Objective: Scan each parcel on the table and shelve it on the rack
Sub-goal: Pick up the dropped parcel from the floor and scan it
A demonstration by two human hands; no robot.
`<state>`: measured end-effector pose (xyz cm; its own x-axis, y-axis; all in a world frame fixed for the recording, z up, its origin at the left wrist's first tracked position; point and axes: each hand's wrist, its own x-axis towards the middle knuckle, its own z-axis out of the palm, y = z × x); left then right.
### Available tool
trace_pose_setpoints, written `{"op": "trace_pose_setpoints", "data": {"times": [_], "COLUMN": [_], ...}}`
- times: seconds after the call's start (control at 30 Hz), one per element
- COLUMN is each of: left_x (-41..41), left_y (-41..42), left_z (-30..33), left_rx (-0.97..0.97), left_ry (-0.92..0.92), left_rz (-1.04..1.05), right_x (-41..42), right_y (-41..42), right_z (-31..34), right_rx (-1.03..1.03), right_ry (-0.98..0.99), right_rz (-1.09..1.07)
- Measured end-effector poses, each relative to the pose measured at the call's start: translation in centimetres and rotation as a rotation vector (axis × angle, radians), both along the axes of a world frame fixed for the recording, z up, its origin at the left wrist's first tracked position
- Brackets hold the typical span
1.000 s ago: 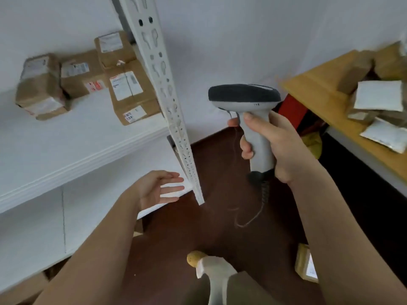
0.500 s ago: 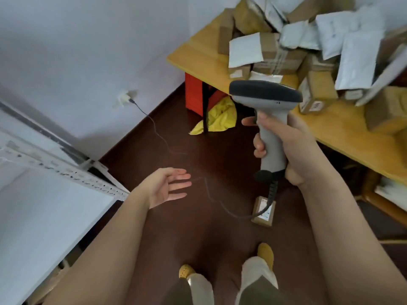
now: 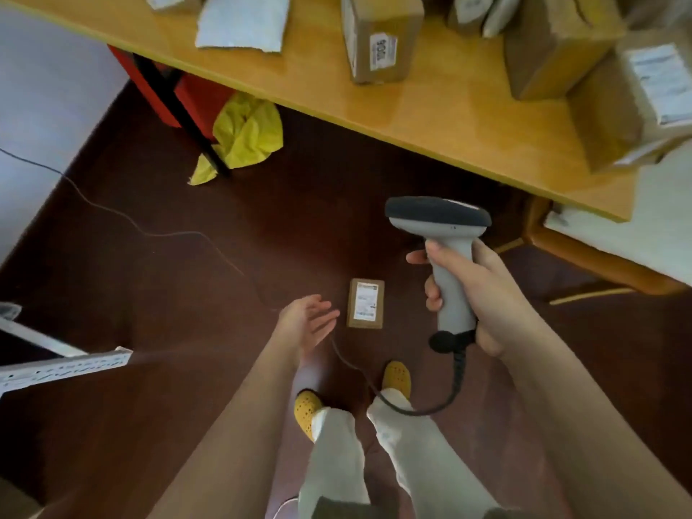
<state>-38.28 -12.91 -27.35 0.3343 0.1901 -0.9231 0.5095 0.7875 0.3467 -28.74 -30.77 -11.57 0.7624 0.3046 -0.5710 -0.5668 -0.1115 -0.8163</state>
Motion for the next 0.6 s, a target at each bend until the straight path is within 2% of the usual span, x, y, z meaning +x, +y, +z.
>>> {"op": "trace_pose_setpoints", "data": {"times": [0.3, 0.6], "left_x": [2.2, 5.1], "left_y": [-3.5, -3.8], "left_z": [-23.8, -44.8], "left_rx": [0.057, 0.106], "left_ry": [0.081, 0.115], "left_rz": [-0.066, -0.338], "right_x": [-0.8, -0.3], "right_y": [-3.3, -2.7], "right_z": [-24.7, -51.0], "right_rx": [-0.083, -0.155], "right_ry": [0.172, 0.320], "right_rz": [-0.271, -0.407]}}
